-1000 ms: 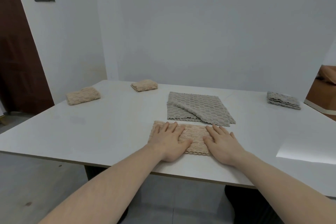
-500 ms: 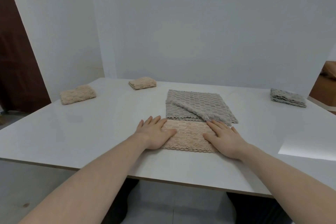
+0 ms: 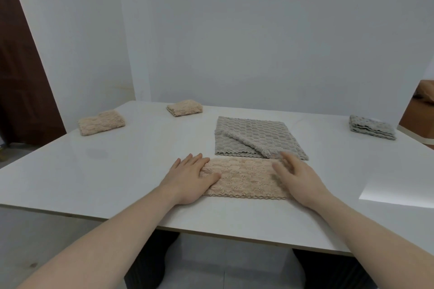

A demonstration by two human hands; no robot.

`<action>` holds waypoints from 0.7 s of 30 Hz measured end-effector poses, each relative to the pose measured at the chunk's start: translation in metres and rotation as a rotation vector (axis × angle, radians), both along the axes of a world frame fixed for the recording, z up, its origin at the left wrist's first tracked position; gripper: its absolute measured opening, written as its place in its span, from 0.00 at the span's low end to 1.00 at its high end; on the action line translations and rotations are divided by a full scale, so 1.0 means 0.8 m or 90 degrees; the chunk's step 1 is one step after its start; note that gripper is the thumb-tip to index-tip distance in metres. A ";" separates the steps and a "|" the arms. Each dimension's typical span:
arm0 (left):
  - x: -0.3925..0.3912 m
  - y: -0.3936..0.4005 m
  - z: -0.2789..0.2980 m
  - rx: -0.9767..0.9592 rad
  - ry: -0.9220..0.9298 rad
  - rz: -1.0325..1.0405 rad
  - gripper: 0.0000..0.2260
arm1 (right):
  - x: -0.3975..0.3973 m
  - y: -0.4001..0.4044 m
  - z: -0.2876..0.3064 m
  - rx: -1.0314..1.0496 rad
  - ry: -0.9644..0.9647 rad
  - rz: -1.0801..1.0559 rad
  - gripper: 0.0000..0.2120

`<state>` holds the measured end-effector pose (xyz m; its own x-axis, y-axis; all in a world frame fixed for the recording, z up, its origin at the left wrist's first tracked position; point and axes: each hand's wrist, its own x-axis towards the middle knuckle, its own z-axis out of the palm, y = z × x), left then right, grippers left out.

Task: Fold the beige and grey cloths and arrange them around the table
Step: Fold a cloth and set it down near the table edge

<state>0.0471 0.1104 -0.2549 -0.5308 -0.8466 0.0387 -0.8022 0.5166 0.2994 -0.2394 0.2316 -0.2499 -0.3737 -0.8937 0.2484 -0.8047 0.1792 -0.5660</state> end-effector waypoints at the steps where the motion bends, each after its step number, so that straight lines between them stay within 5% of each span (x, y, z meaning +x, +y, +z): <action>1: 0.000 0.002 0.000 -0.004 0.023 0.008 0.35 | -0.001 -0.001 0.002 -0.022 -0.044 -0.038 0.27; 6: 0.003 0.003 0.004 -0.004 0.153 0.076 0.27 | 0.000 -0.013 -0.006 0.031 0.056 -0.134 0.23; 9: 0.004 0.001 0.003 -0.027 0.121 0.102 0.25 | 0.001 -0.014 -0.010 0.073 0.081 -0.172 0.26; 13: -0.001 -0.003 -0.002 -0.045 0.021 0.079 0.28 | 0.005 -0.011 -0.002 0.070 0.022 -0.195 0.22; 17: 0.000 -0.002 -0.003 -0.042 0.036 0.079 0.29 | 0.003 0.000 0.003 -0.062 -0.081 -0.198 0.06; 21: 0.003 -0.001 -0.003 -0.041 0.079 0.081 0.28 | 0.008 0.011 0.017 -0.124 -0.206 -0.189 0.05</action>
<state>0.0491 0.1097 -0.2574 -0.4068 -0.9004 0.1540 -0.8213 0.4343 0.3699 -0.2330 0.2404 -0.2366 -0.6914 -0.6852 0.2292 -0.5120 0.2408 -0.8246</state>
